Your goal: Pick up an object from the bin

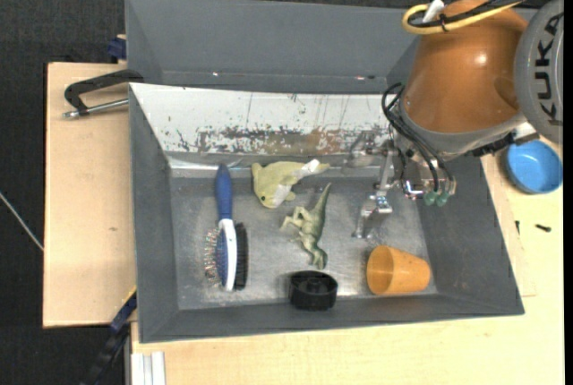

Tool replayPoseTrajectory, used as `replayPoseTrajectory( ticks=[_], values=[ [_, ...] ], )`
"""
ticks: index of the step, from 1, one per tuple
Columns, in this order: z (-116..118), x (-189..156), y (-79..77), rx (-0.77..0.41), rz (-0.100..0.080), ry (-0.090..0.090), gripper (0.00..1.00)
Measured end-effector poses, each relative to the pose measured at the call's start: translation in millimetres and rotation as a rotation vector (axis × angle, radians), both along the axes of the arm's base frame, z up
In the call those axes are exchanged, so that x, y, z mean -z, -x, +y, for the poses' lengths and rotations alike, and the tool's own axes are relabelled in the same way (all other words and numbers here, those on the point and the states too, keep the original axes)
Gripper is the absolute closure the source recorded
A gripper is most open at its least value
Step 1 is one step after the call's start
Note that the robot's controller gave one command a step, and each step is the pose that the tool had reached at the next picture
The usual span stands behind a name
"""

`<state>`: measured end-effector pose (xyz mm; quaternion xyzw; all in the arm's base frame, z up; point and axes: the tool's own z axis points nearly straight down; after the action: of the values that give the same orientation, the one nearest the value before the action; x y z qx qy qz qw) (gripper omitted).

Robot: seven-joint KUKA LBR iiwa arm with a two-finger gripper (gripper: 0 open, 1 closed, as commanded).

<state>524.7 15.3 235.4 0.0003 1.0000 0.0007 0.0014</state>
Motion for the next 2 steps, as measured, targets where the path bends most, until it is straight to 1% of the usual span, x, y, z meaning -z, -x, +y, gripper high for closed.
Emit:
replayPoseTrajectory(
  ticks=[1,2],
  values=[
    [52,125,-19.0,-0.405,0.006,0.000,0.00],
    [18,162,-54.0,-0.863,-0.009,0.003,0.00]
  ],
)
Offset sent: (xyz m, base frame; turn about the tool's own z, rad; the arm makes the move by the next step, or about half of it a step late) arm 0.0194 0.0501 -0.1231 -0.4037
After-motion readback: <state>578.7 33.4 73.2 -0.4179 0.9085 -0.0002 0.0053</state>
